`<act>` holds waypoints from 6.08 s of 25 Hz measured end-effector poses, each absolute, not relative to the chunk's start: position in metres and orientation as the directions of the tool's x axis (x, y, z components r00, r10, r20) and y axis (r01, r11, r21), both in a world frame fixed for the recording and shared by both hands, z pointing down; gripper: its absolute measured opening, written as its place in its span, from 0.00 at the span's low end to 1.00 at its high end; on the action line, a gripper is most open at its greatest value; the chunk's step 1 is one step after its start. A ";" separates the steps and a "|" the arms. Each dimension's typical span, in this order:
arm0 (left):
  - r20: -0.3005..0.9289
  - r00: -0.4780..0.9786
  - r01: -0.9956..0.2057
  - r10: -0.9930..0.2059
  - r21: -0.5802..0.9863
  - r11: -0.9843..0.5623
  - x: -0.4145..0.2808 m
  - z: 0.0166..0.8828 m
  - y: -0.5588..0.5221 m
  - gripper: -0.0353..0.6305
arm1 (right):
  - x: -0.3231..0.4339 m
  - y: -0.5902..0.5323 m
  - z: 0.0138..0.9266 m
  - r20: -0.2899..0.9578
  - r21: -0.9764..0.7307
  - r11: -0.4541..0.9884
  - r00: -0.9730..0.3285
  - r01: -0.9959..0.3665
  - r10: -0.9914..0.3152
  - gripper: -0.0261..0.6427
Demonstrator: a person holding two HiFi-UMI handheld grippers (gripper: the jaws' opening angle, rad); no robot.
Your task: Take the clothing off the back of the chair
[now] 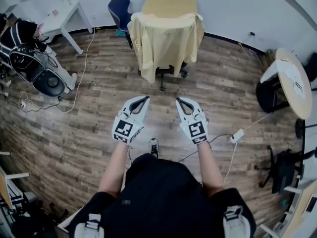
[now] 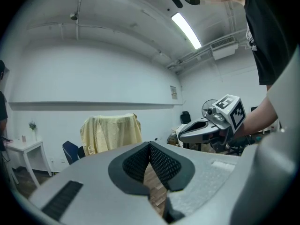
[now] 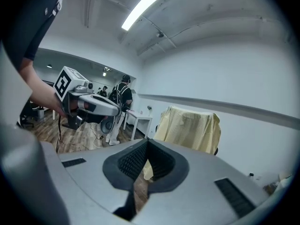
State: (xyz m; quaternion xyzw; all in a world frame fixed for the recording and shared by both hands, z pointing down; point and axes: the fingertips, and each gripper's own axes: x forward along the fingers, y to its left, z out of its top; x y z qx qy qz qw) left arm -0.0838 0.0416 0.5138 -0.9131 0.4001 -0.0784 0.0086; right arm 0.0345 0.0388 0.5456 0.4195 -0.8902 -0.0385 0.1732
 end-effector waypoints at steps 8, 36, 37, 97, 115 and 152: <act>0.126 0.692 -0.706 -0.711 -0.086 -0.703 -0.092 0.512 0.008 0.05 | 0.028 0.009 0.547 0.279 0.213 0.618 -0.559 -0.757 -0.781 0.03; 0.096 0.773 -0.622 -0.628 -0.082 -0.778 -0.115 0.518 -0.084 0.05 | 0.019 -0.071 0.554 0.283 0.245 0.498 -0.430 -0.832 -0.857 0.03; 0.100 0.770 -0.625 -0.630 -0.076 -0.777 -0.117 0.520 -0.083 0.05 | 0.019 -0.071 0.554 0.285 0.245 0.499 -0.430 -0.831 -0.857 0.03; 0.123 0.507 -0.850 -0.853 -0.097 -0.519 -0.090 0.500 -0.241 0.05 | 0.135 -0.279 0.536 0.262 0.235 0.594 -0.538 -0.769 -0.801 0.03; 0.064 0.359 -0.922 -0.931 -0.131 -0.365 -0.136 0.471 -0.263 0.06 | 0.161 -0.322 0.527 0.242 0.265 0.578 -0.527 -0.772 -0.815 0.03; 0.092 0.484 -0.860 -0.870 -0.132 -0.492 -0.209 0.492 -0.370 0.17 | 0.192 -0.393 0.493 0.147 0.359 0.264 -0.225 -0.895 -0.963 0.18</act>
